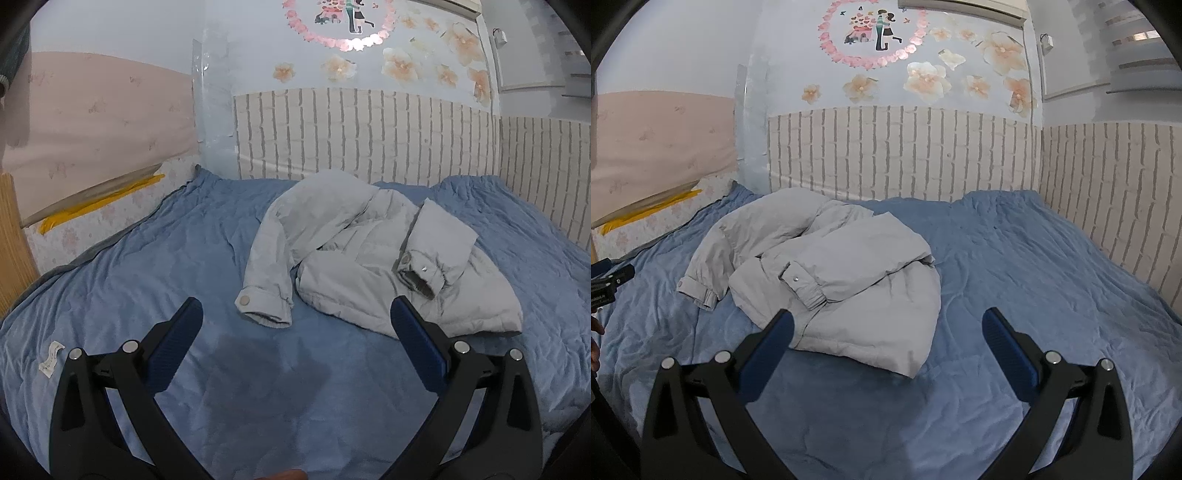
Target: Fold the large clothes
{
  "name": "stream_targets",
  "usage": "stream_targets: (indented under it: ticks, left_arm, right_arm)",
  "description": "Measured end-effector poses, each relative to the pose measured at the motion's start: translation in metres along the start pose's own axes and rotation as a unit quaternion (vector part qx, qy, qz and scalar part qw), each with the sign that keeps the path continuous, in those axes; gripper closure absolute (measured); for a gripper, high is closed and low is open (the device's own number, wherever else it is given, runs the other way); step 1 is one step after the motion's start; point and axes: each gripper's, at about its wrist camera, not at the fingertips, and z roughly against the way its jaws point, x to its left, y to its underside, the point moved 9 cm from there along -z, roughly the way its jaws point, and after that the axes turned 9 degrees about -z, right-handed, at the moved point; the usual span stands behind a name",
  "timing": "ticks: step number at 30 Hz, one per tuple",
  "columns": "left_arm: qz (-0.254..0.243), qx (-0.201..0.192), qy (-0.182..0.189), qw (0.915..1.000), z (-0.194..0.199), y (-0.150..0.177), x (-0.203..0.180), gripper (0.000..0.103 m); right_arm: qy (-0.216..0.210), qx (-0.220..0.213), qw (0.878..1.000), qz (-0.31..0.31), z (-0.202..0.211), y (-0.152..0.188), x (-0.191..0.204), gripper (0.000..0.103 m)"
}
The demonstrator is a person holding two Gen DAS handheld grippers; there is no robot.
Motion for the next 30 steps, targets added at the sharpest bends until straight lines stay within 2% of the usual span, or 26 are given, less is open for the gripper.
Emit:
stream_targets:
  ticks: [4,8,13,15,17,20,24,30]
  left_arm:
    - [-0.002,-0.025,0.009,0.9996,0.018,-0.022,-0.017,0.003]
    - [-0.006,-0.055,0.047,0.9973,0.047,-0.052,-0.048,0.003]
    - [0.001,-0.036,0.055,0.9979,0.066,-0.080,-0.077,0.003]
    - [0.012,-0.053,0.074,0.9958,0.073,-0.091,-0.085,0.003]
    - [-0.009,-0.081,0.061,0.9948,0.076,-0.098,-0.090,0.003]
    - [-0.040,-0.089,0.035,0.9946,0.068,-0.090,-0.086,0.003]
    - [-0.011,-0.044,0.028,0.9986,0.039,-0.064,-0.059,0.003]
    - [0.007,-0.009,0.012,0.9999,0.018,-0.038,-0.028,0.003]
  right_arm:
    - [0.003,-0.009,1.000,-0.001,0.011,-0.005,-0.002,0.001]
    - [0.003,-0.010,1.000,-0.009,0.019,-0.009,-0.006,0.001]
    - [0.002,-0.025,1.000,-0.009,0.032,-0.017,-0.006,0.001]
    - [0.003,-0.023,1.000,-0.003,0.029,-0.015,-0.006,0.001]
    - [0.009,-0.016,1.000,-0.002,0.026,-0.014,-0.009,0.001]
    - [0.009,-0.006,1.000,-0.021,0.021,-0.015,-0.017,0.001]
    - [0.006,-0.007,1.000,-0.024,0.025,-0.016,-0.017,0.001]
    - [0.008,-0.006,1.000,0.001,0.016,-0.012,-0.007,0.001]
